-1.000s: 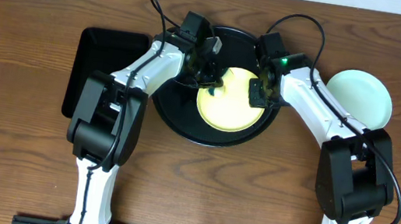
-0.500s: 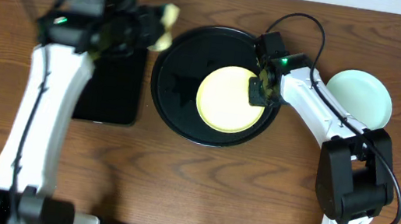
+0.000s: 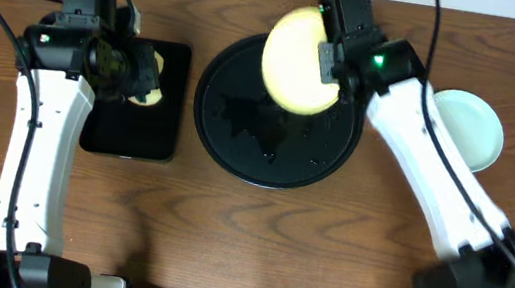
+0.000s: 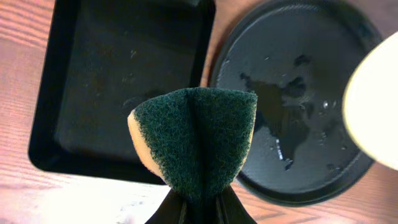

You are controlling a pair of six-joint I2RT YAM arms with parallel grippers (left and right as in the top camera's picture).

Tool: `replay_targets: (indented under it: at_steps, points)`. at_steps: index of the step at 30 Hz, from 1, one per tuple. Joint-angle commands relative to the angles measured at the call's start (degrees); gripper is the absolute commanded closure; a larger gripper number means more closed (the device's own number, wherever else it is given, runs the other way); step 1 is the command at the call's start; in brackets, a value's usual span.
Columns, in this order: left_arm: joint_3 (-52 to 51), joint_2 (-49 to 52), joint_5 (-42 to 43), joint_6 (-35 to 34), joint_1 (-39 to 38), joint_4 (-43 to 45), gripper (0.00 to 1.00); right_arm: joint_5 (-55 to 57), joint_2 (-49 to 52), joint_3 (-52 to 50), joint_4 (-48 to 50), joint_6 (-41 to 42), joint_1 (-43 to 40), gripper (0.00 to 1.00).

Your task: Clean dirty plates on tray and stack at the side

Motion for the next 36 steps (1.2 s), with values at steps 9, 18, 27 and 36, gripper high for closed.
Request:
replay_targets:
  at_steps: [9, 18, 27, 36]
  points:
    - [-4.2, 0.8, -1.6, 1.7, 0.4, 2.7, 0.92, 49.0, -0.8, -5.6, 4.2, 3.0, 17.1, 0.99]
    - [-4.3, 0.8, -1.6, 1.7, 0.3, 2.5, 0.92, 29.6, -1.1, -8.9, 9.4, 0.9, 16.1, 0.99]
    - [-5.9, 0.8, -1.6, 1.7, 0.4, 3.3, 0.92, 1.4, -5.1, -4.4, 2.1, 4.4, -1.2, 0.99]
    - [-6.5, 0.8, -1.6, 1.7, 0.3, 3.9, 0.92, -20.3, -2.9, -5.0, -4.6, 8.4, -32.1, 0.99]
